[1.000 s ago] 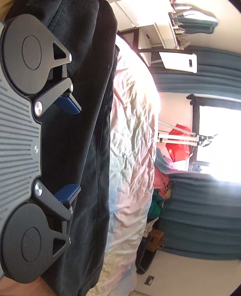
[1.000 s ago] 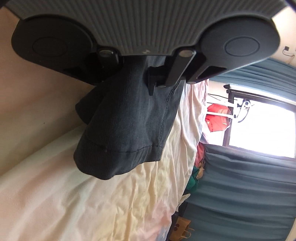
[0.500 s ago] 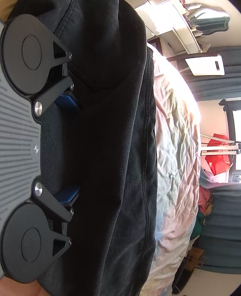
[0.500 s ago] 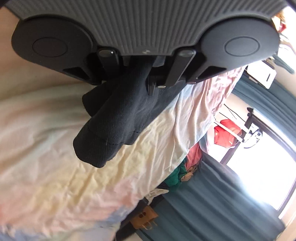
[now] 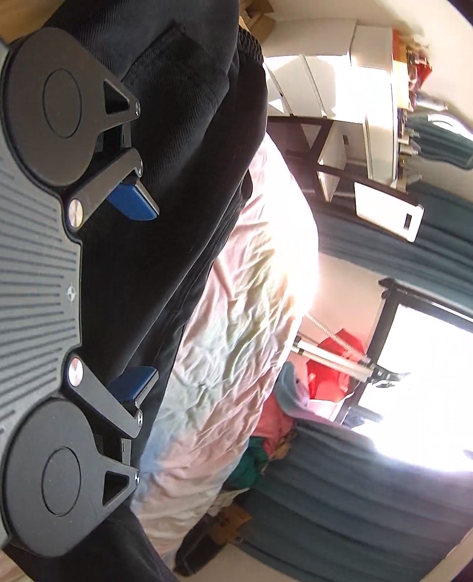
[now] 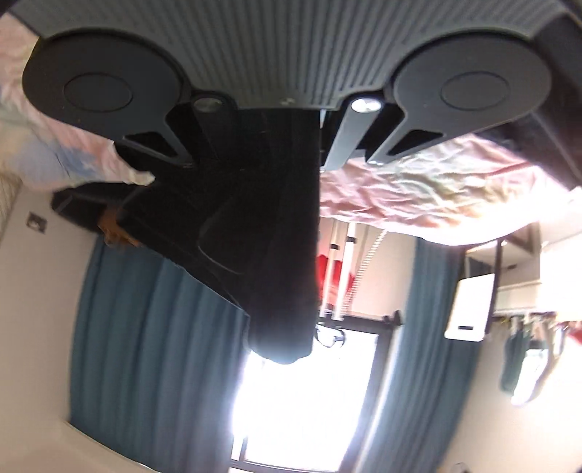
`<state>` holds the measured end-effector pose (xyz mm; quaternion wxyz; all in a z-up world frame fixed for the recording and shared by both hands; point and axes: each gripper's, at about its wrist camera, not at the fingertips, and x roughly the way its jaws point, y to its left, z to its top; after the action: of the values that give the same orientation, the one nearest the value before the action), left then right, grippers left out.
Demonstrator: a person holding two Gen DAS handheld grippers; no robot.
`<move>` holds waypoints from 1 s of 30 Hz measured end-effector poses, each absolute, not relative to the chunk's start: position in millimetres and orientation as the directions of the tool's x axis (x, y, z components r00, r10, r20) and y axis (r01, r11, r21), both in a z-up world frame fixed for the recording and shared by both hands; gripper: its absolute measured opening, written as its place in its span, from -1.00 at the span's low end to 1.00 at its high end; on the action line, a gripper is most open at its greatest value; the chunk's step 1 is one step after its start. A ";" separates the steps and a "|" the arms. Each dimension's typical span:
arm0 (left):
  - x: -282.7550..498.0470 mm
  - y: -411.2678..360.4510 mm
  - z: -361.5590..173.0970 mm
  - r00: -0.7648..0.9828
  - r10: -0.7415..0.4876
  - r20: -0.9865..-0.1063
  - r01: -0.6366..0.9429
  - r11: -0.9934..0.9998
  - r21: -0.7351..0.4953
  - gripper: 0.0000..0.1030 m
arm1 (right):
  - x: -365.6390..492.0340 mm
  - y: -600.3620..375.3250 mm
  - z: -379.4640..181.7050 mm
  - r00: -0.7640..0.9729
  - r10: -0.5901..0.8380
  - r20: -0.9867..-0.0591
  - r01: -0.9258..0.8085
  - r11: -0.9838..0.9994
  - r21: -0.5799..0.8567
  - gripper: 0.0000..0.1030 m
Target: Fold clothes
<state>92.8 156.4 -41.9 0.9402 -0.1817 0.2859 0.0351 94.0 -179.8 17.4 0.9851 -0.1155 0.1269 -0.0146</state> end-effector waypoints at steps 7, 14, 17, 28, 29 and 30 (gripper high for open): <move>83.9 183.1 -36.7 0.840 -0.075 -0.538 -0.183 0.894 -0.410 0.74 | 79.9 -67.7 -84.4 0.923 0.092 -0.375 -0.244 0.892 -0.381 -0.79; 87.2 158.1 -44.7 0.824 -0.140 -0.550 -0.098 0.920 -0.381 0.75 | 74.9 -50.8 -112.6 0.885 0.129 -0.448 -0.304 0.889 -0.343 -0.79; 87.5 146.1 -45.3 0.823 -0.185 -0.536 -0.037 0.926 -0.377 0.75 | 64.2 -46.0 -98.6 0.889 0.184 -0.419 -0.340 0.878 -0.336 -0.78; 86.6 106.8 -60.7 0.791 -0.203 -0.577 0.061 0.965 -0.256 0.75 | 62.4 -40.3 -102.6 0.798 0.315 -0.513 -0.459 0.870 -0.180 -0.63; 85.4 103.1 -60.8 0.793 -0.204 -0.575 0.072 0.967 -0.245 0.75 | 62.3 -44.8 -98.1 0.772 0.335 -0.540 -0.473 0.870 -0.136 -0.56; 84.1 100.3 -61.0 0.793 -0.204 -0.574 0.079 0.969 -0.235 0.75 | 61.7 -49.3 -93.7 0.745 0.355 -0.565 -0.486 0.869 -0.095 -0.46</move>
<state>84.1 100.3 -61.0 0.9416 -0.0999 0.3127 -0.0753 61.7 -49.3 -93.7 0.9265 -0.1186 0.2757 0.2271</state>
